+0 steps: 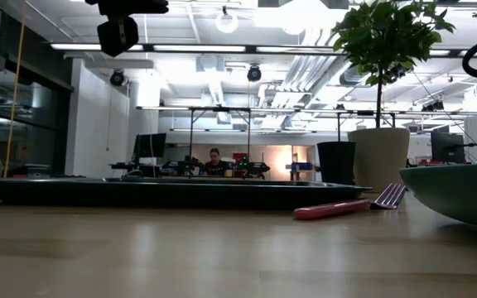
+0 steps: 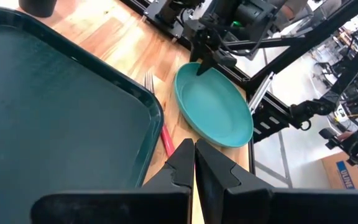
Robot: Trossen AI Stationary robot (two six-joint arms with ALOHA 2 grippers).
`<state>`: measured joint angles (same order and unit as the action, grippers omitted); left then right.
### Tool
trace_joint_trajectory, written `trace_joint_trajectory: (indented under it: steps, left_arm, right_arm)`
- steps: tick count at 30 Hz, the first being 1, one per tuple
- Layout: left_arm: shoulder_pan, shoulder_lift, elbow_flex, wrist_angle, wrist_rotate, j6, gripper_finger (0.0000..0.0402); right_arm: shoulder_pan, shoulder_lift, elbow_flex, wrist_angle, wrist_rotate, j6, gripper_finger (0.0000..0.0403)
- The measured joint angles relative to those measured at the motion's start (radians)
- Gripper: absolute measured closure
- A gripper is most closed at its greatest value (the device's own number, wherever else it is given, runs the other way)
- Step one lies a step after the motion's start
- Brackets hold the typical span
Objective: Pick and place plate/cup/fork/spoon on tray
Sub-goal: Put the green plate on the black serving tray
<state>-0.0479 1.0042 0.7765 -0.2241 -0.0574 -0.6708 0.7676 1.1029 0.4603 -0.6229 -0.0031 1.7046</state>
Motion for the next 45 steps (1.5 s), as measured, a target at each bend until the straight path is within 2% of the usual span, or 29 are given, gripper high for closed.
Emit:
trace_joint_trajectory:
  steps: [4,7,9,11,16,20,23,27,31,36,39,45]
  left_arm:
    - [0.000,0.000,0.000,0.004,-0.006,0.000,0.0401]
    - [0.001,0.000,0.000,0.005,-0.007,0.000,0.0402]
    - [0.002,0.000,0.000,0.005,-0.008,0.000,0.0402]
    - [0.002,0.000,0.000,0.012,-0.010,0.000,0.0402]
    - [0.018,-0.010,0.001,0.085,0.031,0.016,0.0402]
    - [0.052,-0.028,0.004,0.141,0.105,0.048,0.0402]
    - [0.078,-0.039,0.029,0.142,0.144,0.083,0.0402]
    - [0.103,-0.054,0.066,0.141,0.171,0.148,0.0401]
    - [0.129,-0.058,0.110,0.141,0.210,0.217,0.0402]
    - [0.153,-0.057,0.161,0.133,0.217,0.302,0.0399]
    - [0.170,-0.057,0.187,0.102,0.217,0.359,0.0395]
    - [0.204,-0.057,0.210,0.047,0.214,0.427,0.0383]
  right_arm:
    - [0.001,0.004,0.000,-0.001,-0.002,0.000,0.0246]
    - [0.001,0.004,0.000,-0.003,-0.004,-0.003,0.0306]
    - [0.001,0.004,0.000,-0.002,-0.006,-0.003,0.0361]
    - [0.001,-0.001,0.000,0.005,-0.018,-0.013,0.0390]
    - [0.001,-0.056,0.022,0.002,-0.100,-0.081,0.0396]
    - [0.001,-0.149,0.078,0.011,-0.096,-0.141,0.0398]
    - [0.001,-0.210,0.134,0.033,-0.036,-0.138,0.0400]
    - [-0.010,-0.226,0.211,0.029,0.121,-0.135,0.0401]
    - [-0.057,-0.175,0.279,0.027,0.235,-0.143,0.0402]
    - [-0.148,-0.042,0.385,0.011,0.284,-0.189,0.0402]
    - [-0.198,0.046,0.453,-0.031,0.352,-0.191,0.0402]
    - [-0.291,0.179,0.532,-0.045,0.506,-0.093,0.0402]
